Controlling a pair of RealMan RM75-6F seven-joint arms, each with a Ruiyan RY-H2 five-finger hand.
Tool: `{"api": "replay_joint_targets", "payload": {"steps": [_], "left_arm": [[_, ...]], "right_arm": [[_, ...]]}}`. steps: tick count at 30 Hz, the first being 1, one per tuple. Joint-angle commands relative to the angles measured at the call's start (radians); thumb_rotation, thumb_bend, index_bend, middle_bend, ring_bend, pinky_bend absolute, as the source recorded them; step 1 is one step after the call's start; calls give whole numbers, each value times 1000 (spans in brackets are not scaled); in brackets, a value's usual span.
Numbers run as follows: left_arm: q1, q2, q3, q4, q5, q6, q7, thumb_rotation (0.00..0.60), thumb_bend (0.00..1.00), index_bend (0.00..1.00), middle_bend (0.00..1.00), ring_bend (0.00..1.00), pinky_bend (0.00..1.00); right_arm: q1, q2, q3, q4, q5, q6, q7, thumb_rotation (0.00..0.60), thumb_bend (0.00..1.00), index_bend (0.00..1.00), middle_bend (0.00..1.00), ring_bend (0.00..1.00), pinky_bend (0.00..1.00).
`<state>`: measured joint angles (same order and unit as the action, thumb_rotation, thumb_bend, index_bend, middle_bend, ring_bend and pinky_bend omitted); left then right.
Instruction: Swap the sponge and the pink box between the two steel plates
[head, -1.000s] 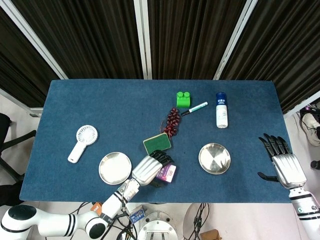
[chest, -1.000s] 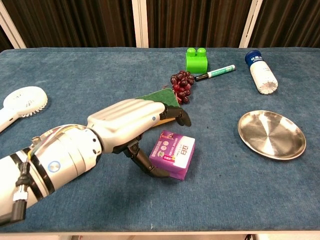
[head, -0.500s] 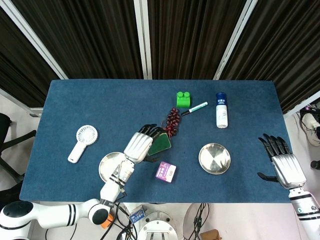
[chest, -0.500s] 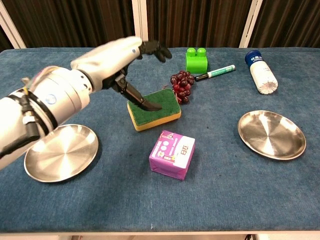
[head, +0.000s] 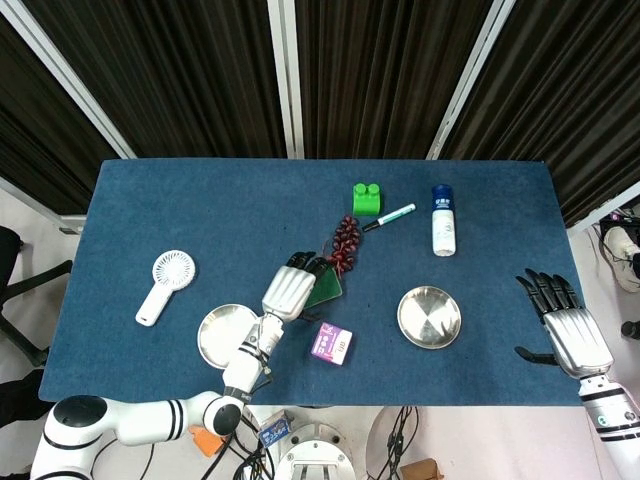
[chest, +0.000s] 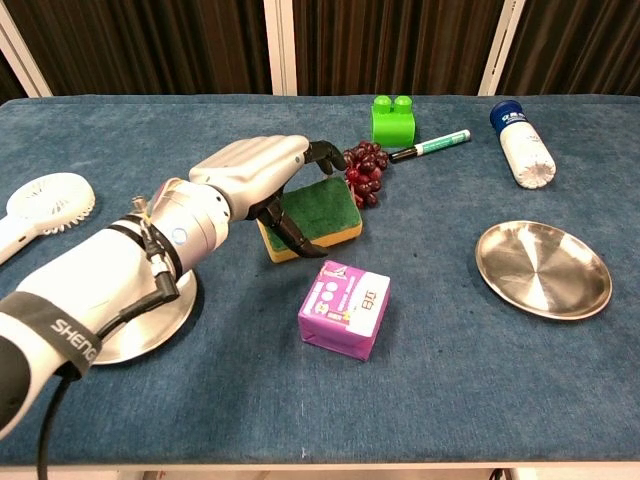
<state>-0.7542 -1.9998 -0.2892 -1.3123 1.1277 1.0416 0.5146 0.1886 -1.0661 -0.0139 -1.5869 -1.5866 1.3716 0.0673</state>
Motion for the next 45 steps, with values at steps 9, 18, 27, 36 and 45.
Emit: {"api": "replay_joint_targets", "payload": {"steps": [9, 18, 27, 36, 45], "left_arm": [[-25, -61, 16, 119, 3, 21, 8, 600, 24, 192, 190, 171, 221], [-16, -61, 14, 148, 38, 65, -40, 600, 232, 404, 420, 508, 632], [49, 92, 77, -71, 108, 135, -15, 600, 279, 468, 489, 584, 693], [186, 368, 215, -398, 93, 210, 111, 600, 252, 468, 489, 584, 693], [231, 397, 284, -398, 66, 167, 64, 600, 172, 459, 443, 499, 647]], "right_arm": [[-6, 6, -1, 1, -8, 6, 9, 600, 199, 0, 0, 0, 55], [-8, 5, 3, 4, -9, 9, 8, 600, 199, 0, 0, 0, 56], [-11, 1, 2, 3, -11, 8, -4, 600, 199, 0, 0, 0, 56], [-13, -7, 1, -5, -11, 5, -34, 600, 199, 0, 0, 0, 57], [-13, -18, -3, -16, -13, -5, -70, 600, 199, 0, 0, 0, 57]]}}
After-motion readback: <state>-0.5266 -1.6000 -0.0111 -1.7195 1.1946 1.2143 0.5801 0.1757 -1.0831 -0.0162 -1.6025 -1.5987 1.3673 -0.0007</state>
